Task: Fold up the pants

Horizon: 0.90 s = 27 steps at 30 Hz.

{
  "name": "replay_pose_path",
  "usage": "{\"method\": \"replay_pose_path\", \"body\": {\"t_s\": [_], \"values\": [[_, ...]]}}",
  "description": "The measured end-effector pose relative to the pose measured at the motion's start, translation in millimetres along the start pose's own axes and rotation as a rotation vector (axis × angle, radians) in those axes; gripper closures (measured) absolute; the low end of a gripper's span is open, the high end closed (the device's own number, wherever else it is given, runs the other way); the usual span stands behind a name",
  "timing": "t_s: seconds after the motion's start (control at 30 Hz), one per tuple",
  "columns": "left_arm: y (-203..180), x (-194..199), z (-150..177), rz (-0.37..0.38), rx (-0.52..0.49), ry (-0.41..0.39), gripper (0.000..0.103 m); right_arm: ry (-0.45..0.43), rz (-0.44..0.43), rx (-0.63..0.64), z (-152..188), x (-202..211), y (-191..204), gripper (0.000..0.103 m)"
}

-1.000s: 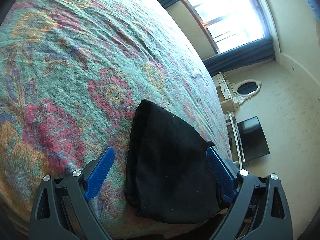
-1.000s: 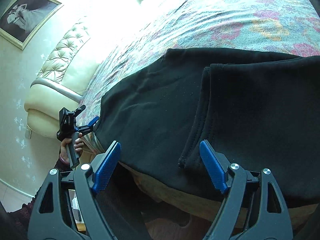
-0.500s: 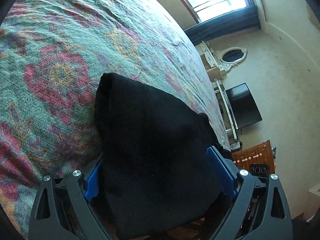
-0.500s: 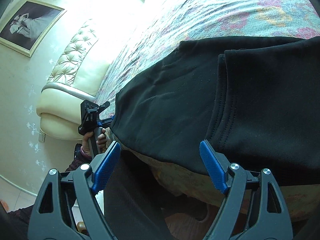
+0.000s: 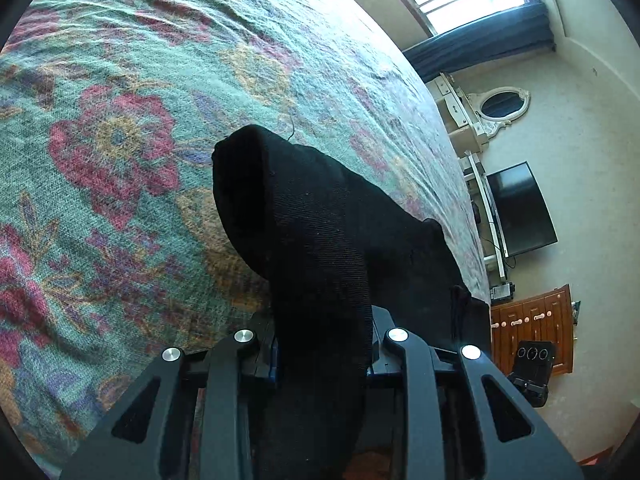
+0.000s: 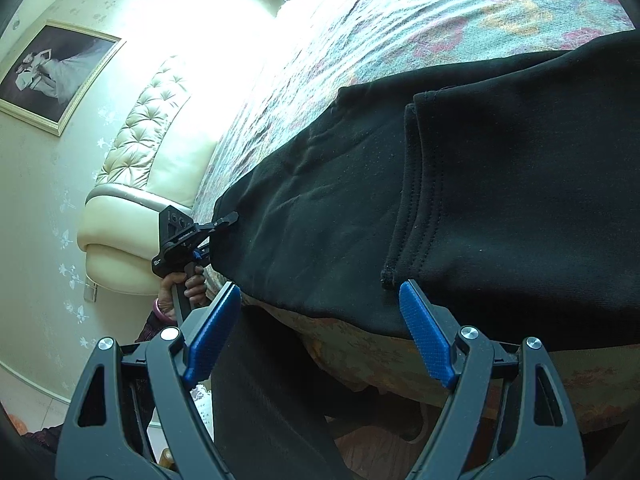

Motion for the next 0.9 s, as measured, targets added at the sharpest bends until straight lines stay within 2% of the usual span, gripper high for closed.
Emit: {"method": "replay_pose_path", "body": {"t_s": [0.27, 0.43, 0.57, 0.7, 0.9], "values": [[-86, 18, -13, 0.112, -0.099, -0.064, 0.075, -0.058, -0.010, -0.033, 2, 26, -14, 0.021], [-155, -10, -12, 0.138, -0.162, -0.037, 0.075, -0.086, -0.015, -0.055, 7, 39, -24, 0.021], [-200, -47, -1, 0.106, -0.242, -0.008, 0.075, -0.106, -0.024, -0.075, 11, 48, -31, 0.021], [-237, -100, 16, 0.048, -0.333, 0.038, 0.075, -0.120, -0.034, -0.086, 13, 54, -37, 0.021], [-251, -188, 43, -0.116, -0.415, 0.111, 0.075, -0.151, -0.033, -0.097, 14, 65, -45, 0.021]]}}
Point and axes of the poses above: each gripper's, at about its wrist camera, not at the fingertips, and x roughly against the way its jaws point, y to its left, z to its underside, the point moved 1 cm from there along -x, roughly the way its jaws point, and after that the axes turned 4 degrees about -x, right-handed, at the moved point
